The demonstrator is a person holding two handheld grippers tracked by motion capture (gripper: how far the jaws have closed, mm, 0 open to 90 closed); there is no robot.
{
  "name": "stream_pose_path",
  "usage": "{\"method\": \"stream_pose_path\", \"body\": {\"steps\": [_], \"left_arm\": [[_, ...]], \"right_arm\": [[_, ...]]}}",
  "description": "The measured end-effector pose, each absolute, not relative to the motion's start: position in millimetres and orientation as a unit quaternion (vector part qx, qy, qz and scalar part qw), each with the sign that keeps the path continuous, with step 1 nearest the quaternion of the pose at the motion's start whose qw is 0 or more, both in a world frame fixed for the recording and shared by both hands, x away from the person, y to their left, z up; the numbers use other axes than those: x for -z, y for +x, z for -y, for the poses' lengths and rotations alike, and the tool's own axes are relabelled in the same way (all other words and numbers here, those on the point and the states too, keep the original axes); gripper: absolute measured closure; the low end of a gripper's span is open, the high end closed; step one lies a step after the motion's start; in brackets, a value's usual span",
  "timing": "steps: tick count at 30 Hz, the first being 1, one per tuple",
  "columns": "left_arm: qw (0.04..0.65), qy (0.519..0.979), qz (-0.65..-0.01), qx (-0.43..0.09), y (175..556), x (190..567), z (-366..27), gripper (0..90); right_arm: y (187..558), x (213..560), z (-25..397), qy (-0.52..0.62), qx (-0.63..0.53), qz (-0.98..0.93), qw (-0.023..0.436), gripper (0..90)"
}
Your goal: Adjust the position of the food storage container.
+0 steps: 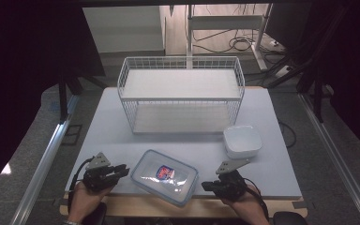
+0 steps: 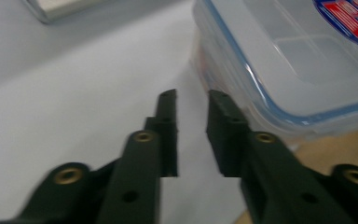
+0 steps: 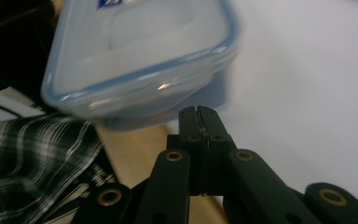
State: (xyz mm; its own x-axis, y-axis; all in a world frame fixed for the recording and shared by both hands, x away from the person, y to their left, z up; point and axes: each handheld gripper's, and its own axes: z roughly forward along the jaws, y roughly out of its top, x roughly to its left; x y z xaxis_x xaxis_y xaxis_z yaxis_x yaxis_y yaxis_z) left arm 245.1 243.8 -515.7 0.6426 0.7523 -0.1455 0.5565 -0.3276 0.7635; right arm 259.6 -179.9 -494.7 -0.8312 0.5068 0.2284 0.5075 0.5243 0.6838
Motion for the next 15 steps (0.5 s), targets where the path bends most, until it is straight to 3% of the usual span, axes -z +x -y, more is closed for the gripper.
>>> {"method": "stream_pose_path", "body": {"steps": [6, 15], "left_arm": [[0.400, 0.823, -0.389, -0.108, 244.2, 516.6, -232.6, 89.8], [0.386, 0.829, -0.392, -0.105, 244.7, 518.1, -229.6, 90.0]], "right_arm": [[247.6, 501.7, 169.6, -0.272, 0.377, 0.885, 0.022, 89.2], [237.1, 507.4, 156.1, -0.247, 0.366, 0.896, 0.051, 89.2]]}}
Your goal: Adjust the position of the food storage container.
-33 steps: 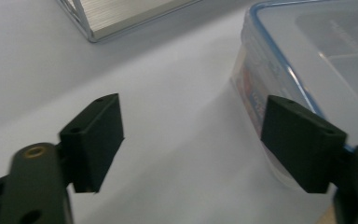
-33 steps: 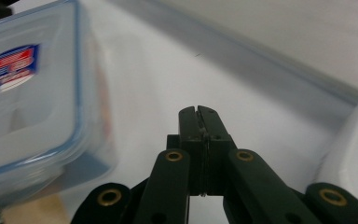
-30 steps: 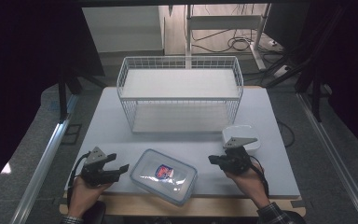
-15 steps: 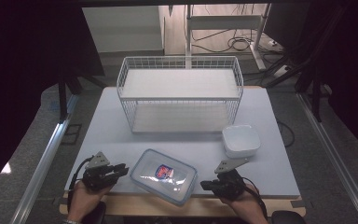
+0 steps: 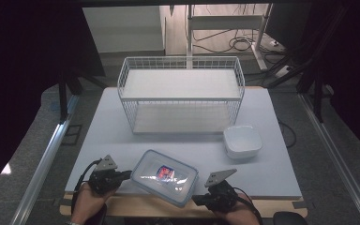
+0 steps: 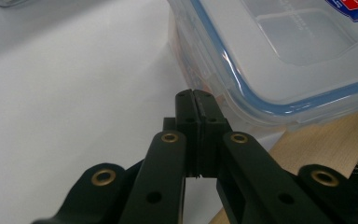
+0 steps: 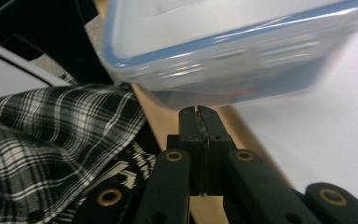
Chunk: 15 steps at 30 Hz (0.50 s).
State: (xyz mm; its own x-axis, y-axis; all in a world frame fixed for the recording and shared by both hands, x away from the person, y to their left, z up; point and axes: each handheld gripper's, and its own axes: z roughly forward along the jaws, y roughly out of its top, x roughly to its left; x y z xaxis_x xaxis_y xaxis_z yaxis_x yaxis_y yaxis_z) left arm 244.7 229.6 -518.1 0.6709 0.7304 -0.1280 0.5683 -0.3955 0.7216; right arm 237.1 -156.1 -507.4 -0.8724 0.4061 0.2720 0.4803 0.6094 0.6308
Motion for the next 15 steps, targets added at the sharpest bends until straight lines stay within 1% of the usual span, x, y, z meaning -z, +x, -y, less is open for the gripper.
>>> {"method": "stream_pose_path", "body": {"steps": [5, 7, 11, 15], "left_arm": [[0.376, 0.834, -0.393, -0.097, 245.5, 519.6, -222.3, 90.0], [0.364, 0.839, -0.391, -0.103, 246.0, 520.3, -217.7, 90.0], [0.367, 0.833, -0.401, -0.098, 248.0, 520.1, -215.0, 90.0], [0.367, 0.827, -0.414, -0.098, 251.7, 519.8, -208.9, 90.0]], "right_arm": [[233.6, 506.7, 148.3, -0.237, 0.372, 0.896, 0.052, 89.2], [233.4, 506.3, 147.5, -0.239, 0.366, 0.899, 0.041, 89.2], [236.5, 507.4, 150.7, -0.250, 0.369, 0.894, 0.043, 89.3], [240.5, 507.3, 154.6, -0.260, 0.366, 0.893, 0.031, 89.3]]}}
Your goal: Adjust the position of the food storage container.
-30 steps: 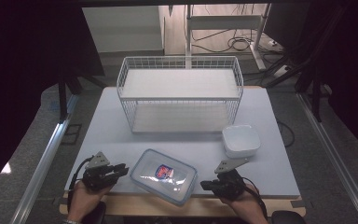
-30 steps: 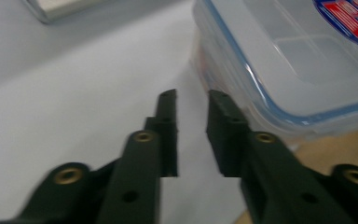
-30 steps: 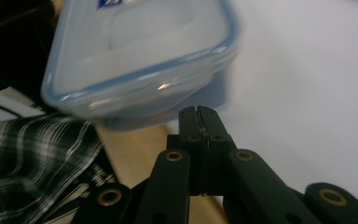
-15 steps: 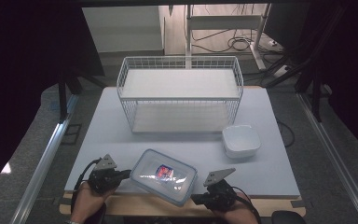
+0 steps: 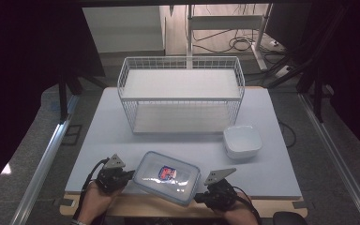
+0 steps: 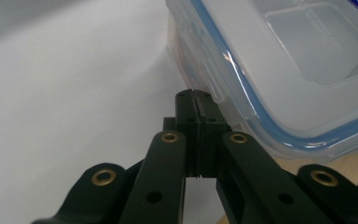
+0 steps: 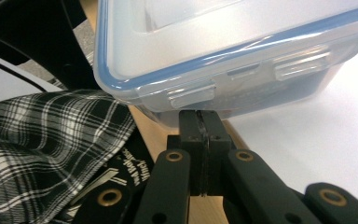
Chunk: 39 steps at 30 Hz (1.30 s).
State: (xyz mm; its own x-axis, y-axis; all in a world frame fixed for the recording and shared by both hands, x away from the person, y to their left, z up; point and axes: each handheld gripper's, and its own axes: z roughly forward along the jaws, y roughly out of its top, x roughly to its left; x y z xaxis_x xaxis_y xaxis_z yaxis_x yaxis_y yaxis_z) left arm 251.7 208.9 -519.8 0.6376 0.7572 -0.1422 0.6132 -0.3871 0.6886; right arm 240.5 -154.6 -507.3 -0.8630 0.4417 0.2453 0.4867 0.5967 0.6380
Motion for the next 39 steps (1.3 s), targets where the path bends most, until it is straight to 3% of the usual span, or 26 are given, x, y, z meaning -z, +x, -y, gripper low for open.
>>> {"method": "stream_pose_path", "body": {"steps": [23, 36, 39], "left_arm": [[0.387, 0.815, -0.424, -0.082, 278.9, 519.3, -175.9, 90.0], [0.391, 0.814, -0.422, -0.081, 286.8, 518.9, -167.1, 89.9], [0.393, 0.814, -0.420, -0.084, 284.7, 517.2, -172.6, 83.8]], "right_arm": [[283.5, 503.4, 189.8, -0.326, 0.359, 0.874, -0.039, 89.4], [302.2, 503.2, 201.3, -0.334, 0.358, 0.870, -0.048, 89.4], [301.0, 501.1, 202.5, -0.328, 0.356, 0.873, -0.050, 85.3]]}}
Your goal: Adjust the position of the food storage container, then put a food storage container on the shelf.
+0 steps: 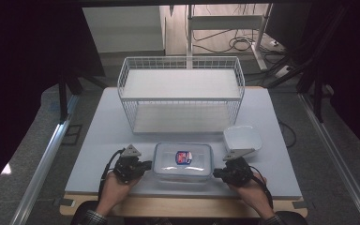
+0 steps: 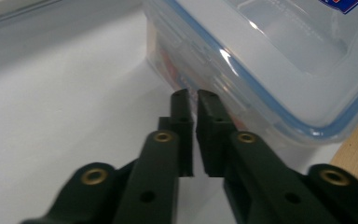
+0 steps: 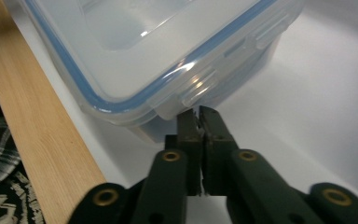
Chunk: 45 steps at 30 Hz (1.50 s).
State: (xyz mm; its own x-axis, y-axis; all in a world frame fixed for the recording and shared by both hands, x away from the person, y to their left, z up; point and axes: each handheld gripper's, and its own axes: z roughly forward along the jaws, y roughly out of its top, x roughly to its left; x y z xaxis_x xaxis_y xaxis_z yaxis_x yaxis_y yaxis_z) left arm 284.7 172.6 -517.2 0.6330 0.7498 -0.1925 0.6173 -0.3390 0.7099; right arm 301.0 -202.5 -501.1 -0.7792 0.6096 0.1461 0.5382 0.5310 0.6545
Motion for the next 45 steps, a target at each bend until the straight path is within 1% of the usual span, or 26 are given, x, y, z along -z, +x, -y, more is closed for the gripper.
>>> {"method": "stream_pose_path", "body": {"steps": [2, 3, 4, 8, 9, 10, 11, 12, 13, 14, 16, 17, 18, 19, 20, 24, 25, 26, 30, 35, 38, 42, 43, 44, 45], "left_arm": [[0.397, 0.809, -0.424, -0.092, 282.6, 514.6, -177.9, 79.0], [0.397, 0.809, -0.424, -0.092, 282.6, 514.6, -177.9, 76.3], [0.404, 0.805, -0.423, -0.098, 279.8, 511.7, -183.4, 71.8], [0.414, 0.798, -0.421, -0.119, 271.9, 508.8, -192.9, 55.6], [0.414, 0.798, -0.421, -0.119, 271.9, 508.8, -192.9, 51.6], [0.417, 0.797, -0.419, -0.123, 269.6, 508.2, -195.3, 51.6], [0.422, 0.797, -0.413, -0.128, 266.5, 507.9, -198.0, 45.1], [0.425, 0.797, -0.408, -0.131, 265.0, 508.1, -199.1, 41.9], [0.425, 0.797, -0.408, -0.131, 265.0, 508.1, -199.1, 37.8], [0.425, 0.801, -0.399, -0.136, 263.1, 509.5, -200.4, 33.7], [0.425, 0.807, -0.388, -0.130, 262.8, 512.5, -200.9, 24.8], [0.425, 0.807, -0.388, -0.130, 262.8, 512.5, -200.9, 21.6], [0.410, 0.813, -0.391, -0.136, 262.6, 515.8, -199.0, 15.1], [0.401, 0.816, -0.392, -0.140, 262.9, 516.7, -197.8, 10.1], [0.397, 0.818, -0.391, -0.144, 262.5, 516.9, -197.2, 7.6], [0.409, 0.817, -0.382, -0.143, 261.6, 515.8, -196.9, 4.9], [0.418, 0.814, -0.378, -0.141, 261.4, 515.5, -197.2, 4.1], [0.422, 0.812, -0.378, -0.141, 262.0, 515.8, -197.6, 3.7], [0.438, 0.805, -0.373, -0.146, 264.0, 515.9, -200.1, 3.6], [0.433, 0.805, -0.378, -0.146, 265.7, 510.8, -199.6, 4.2], [0.422, 0.813, -0.378, -0.132, 269.0, 503.7, -193.5, 2.5], [0.428, 0.818, -0.373, -0.095, 276.4, 500.3, -186.8, 1.9], [0.428, 0.818, -0.373, -0.095, 276.4, 500.3, -186.8, 2.0], [0.430, 0.818, -0.372, -0.084, 281.3, 499.6, -184.4, 2.0], [0.433, 0.816, -0.374, -0.079, 283.9, 499.4, -183.9, 2.3]], "right_arm": [[298.6, 498.0, 205.1, 0.325, -0.355, -0.874, 0.064, 81.0], [298.6, 498.0, 205.1, 0.325, -0.355, -0.874, 0.064, 81.0], [297.0, 494.8, 209.9, 0.325, -0.361, -0.871, 0.072, 76.6], [296.2, 489.3, 219.6, 0.324, -0.372, -0.865, 0.091, 67.4], [296.2, 489.3, 219.6, 0.324, -0.372, -0.865, 0.091, 67.4], [296.1, 488.3, 221.5, 0.326, -0.376, -0.862, 0.094, 64.5], [295.5, 486.5, 224.3, 0.329, -0.383, -0.857, 0.104, 55.1], [295.2, 486.1, 224.9, 0.327, -0.386, -0.856, 0.106, 51.4], [295.2, 486.1, 224.9, 0.327, -0.386, -0.856, 0.106, 51.4], [294.3, 485.2, 226.1, 0.322, -0.396, -0.852, 0.112, 40.4], [293.9, 485.4, 226.9, 0.315, -0.405, -0.851, 0.109, 30.6], [293.9, 485.4, 226.9, 0.315, -0.405, -0.851, 0.109, 30.6], [293.6, 487.7, 227.6, 0.315, -0.408, -0.850, 0.105, 24.6], [293.8, 488.8, 227.9, 0.315, -0.409, -0.850, 0.101, 23.3], [294.2, 489.9, 228.3, 0.316, -0.409, -0.851, 0.098, 21.1], [295.2, 491.9, 228.0, 0.323, -0.411, -0.848, 0.086, 17.9], [295.3, 491.9, 227.4, 0.323, -0.411, -0.848, 0.087, 14.6], [295.5, 491.8, 227.1, 0.322, -0.413, -0.848, 0.085, 14.1], [295.5, 490.8, 224.7, 0.320, -0.423, -0.843, 0.091, 10.1], [296.8, 488.9, 218.3, 0.324, -0.420, -0.843, 0.089, 7.7], [298.0, 485.7, 214.7, 0.335, -0.419, -0.840, 0.082, 4.7], [302.5, 481.8, 211.5, 0.352, -0.421, -0.834, 0.061, 5.7], [302.5, 481.8, 211.5, 0.352, -0.421, -0.834, 0.061, 5.7], [305.0, 480.9, 209.4, 0.360, -0.414, -0.835, 0.053, 8.9], [306.9, 481.1, 208.4, 0.362, -0.412, -0.835, 0.048, 9.8]]}}
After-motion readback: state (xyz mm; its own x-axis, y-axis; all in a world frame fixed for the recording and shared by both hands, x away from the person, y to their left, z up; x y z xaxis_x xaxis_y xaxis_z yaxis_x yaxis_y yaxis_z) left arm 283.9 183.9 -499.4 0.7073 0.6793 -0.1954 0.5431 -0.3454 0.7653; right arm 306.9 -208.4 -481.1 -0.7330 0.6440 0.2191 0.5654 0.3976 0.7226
